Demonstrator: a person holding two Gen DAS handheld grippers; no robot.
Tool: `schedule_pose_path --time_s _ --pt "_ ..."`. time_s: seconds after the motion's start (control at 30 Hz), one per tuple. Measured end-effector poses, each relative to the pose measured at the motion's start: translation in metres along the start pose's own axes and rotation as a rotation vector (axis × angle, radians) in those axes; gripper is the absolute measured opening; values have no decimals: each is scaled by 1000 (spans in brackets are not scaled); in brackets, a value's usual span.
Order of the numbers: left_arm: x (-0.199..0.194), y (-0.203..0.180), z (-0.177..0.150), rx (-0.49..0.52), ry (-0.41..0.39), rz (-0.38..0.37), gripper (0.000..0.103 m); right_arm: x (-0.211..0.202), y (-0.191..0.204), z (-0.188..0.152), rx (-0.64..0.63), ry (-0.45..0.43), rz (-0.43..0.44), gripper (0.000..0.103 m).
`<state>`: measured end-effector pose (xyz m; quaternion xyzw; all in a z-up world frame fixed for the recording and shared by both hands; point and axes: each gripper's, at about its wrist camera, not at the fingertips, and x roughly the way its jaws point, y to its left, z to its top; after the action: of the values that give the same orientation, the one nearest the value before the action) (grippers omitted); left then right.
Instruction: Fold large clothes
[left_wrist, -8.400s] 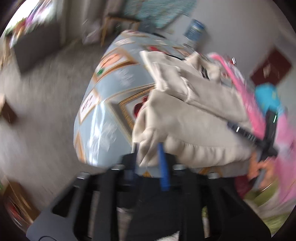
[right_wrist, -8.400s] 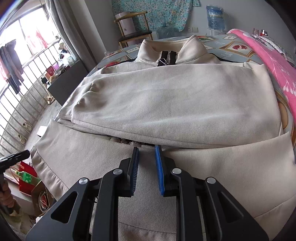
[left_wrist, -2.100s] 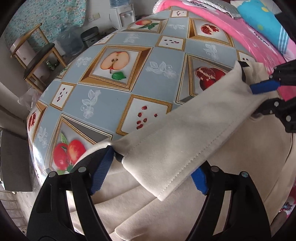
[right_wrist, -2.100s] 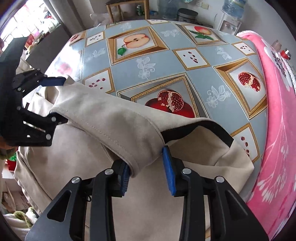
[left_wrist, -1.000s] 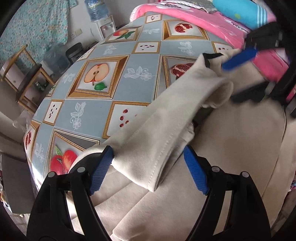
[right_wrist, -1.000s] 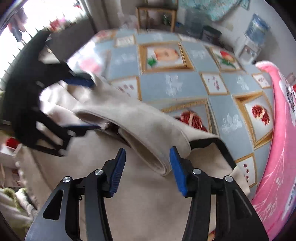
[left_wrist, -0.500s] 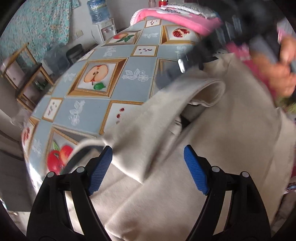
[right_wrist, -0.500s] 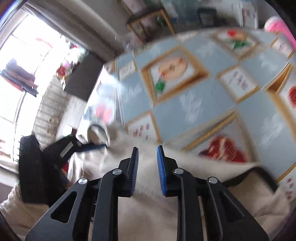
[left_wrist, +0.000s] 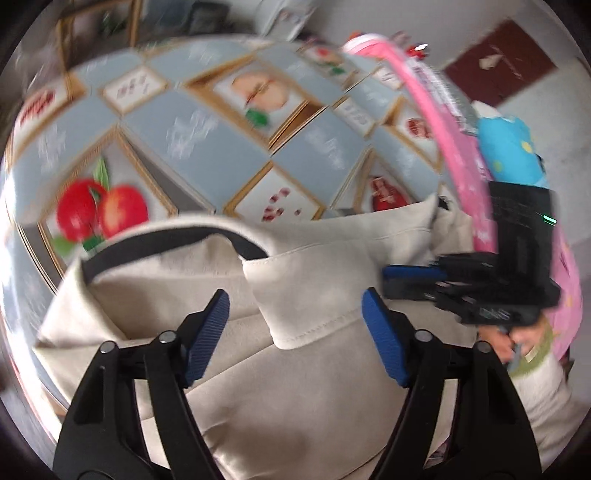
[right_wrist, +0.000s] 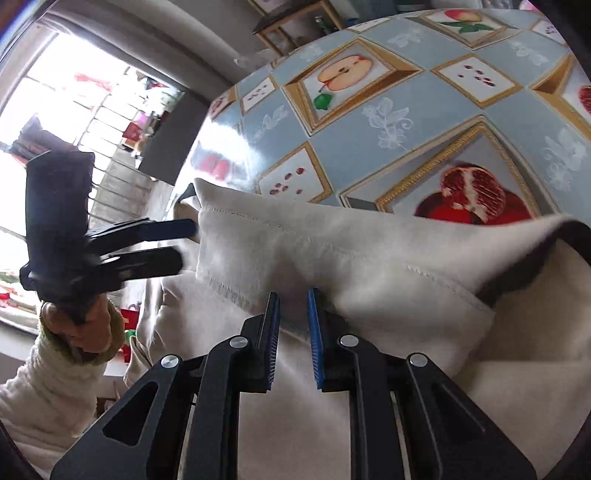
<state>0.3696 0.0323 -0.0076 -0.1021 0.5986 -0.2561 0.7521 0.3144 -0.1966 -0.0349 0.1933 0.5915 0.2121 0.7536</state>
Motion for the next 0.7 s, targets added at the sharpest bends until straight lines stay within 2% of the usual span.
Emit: schedule_pose_path --time_s 0.03,0.1,0.13,0.17,0.2,0.23,0.33,0.53,0.6,0.7 --pt "5 1 1 -24 13 3 62 -10 -4 0 14 -12 6 18" --pt "12 3 3 -69 12 -12 57 -40 -15 -1 61 -92 15 26" --pt "13 3 4 -87 1 1 56 -53 -21 -1 86 -131 -3 38" --pt "12 3 4 -95 -13 12 52 -66 -31 -2 125 -170 -42 46" --pt "10 3 4 -98 -32 30 51 -72 -40 -1 161 -186 -71 47" --pt "8 3 4 -99 -50 57 51 -73 -49 -1 195 -180 -88 47" --pt "6 8 5 -135 -54 72 51 -53 -79 0 323 -93 -105 47" --pt "10 27 12 -246 -26 16 53 -26 -92 3 426 -35 65 47" --pt "15 29 15 -255 -15 19 54 -24 -90 1 438 -26 76 47" --pt "16 35 20 -317 -9 -22 55 -24 -87 -6 452 -3 116 47"
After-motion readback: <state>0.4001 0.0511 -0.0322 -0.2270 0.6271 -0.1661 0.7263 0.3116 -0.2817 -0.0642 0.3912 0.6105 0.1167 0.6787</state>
